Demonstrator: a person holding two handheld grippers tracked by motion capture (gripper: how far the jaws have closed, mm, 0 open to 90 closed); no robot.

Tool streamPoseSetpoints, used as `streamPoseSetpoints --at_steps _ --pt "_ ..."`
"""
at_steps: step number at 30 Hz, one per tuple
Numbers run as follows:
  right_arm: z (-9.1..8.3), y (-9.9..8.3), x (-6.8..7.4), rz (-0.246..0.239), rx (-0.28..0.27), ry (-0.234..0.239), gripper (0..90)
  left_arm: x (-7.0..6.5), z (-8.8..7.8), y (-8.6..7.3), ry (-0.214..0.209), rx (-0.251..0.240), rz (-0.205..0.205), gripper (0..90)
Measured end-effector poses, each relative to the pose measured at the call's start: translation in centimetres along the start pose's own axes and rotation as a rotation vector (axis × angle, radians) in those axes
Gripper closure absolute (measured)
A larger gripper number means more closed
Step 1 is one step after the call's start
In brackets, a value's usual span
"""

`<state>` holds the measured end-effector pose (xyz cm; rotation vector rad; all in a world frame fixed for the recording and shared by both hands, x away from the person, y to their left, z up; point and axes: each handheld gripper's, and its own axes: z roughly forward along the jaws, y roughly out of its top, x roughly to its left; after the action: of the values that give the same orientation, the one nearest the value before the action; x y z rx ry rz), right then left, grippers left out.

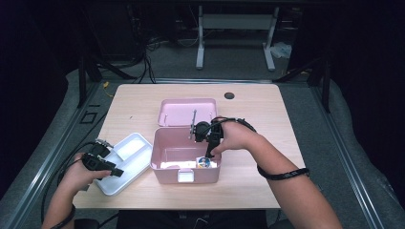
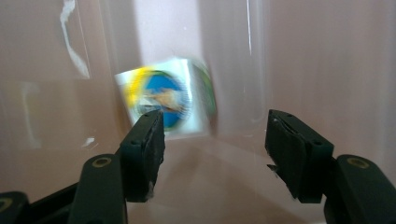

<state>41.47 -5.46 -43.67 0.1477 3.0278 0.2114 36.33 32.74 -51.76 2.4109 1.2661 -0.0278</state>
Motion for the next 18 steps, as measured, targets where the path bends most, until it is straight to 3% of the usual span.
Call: streamPoseSetpoints --at_steps 6,12,18 --pt "-1.3 -0.3 0.1 0.009 -0.045 0.004 40.3 0.0 0.0 0.0 0.005 0.000 0.000 44.1" --pt "-3.3 -1.0 0.5 0.017 -0.094 -0.028 41.7 -0.1 -0.1 0.1 0.013 -0.005 0.011 44.5" --pt "-5.4 -3.2 0.6 0.055 -0.106 -0.060 41.8 -0.3 -0.3 0.8 0.041 0.008 0.021 46.9"
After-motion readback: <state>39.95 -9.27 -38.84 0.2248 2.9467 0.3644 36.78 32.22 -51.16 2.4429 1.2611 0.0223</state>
